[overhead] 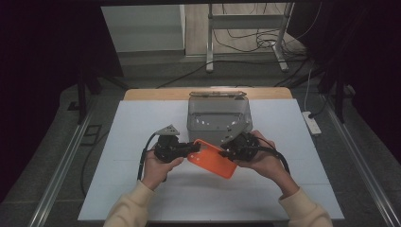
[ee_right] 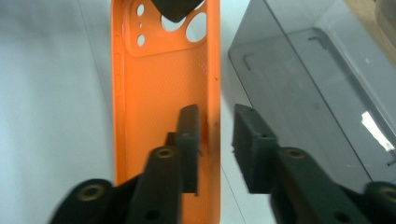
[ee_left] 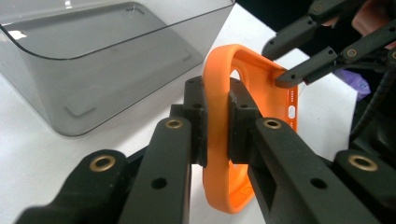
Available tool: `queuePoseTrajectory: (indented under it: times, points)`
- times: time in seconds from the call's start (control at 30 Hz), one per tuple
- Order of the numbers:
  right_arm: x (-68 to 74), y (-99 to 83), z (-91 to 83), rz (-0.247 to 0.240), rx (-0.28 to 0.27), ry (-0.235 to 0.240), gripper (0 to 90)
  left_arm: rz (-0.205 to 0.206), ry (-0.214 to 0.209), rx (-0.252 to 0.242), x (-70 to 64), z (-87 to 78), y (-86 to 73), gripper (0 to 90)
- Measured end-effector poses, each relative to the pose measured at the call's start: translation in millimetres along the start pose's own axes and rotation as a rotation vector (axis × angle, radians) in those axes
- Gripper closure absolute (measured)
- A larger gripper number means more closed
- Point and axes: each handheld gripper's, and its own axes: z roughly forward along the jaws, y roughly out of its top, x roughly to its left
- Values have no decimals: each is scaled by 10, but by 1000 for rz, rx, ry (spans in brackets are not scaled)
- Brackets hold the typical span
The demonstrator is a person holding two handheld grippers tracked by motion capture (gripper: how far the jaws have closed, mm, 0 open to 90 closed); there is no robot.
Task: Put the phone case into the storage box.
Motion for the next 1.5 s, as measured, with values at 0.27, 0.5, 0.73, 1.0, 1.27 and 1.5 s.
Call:
queuePoseTrajectory:
  times: [0.27, 0.5, 0.73, 1.0, 1.27, 1.5]
  points:
    - [-73, -33, -81, 97, -120, 32, 430, 1, 18, -13, 37, -59, 3, 813]
    - [-136, -71, -116, 143, -165, 26, 355, 3, 18, -22, 47, -77, 1, 813]
    - [-189, -102, -139, 193, -229, 13, 284, 7, 19, -37, 55, -110, 1, 813]
    - [-228, -135, -119, 225, -249, 52, 263, 13, 20, -60, 54, -153, 6, 812]
    - [-249, -156, -77, 258, -265, 91, 258, 32, 15, -69, 31, -170, 13, 812]
    - [-245, -156, -51, 262, -265, 111, 259, 41, 14, -64, 13, -156, 10, 812]
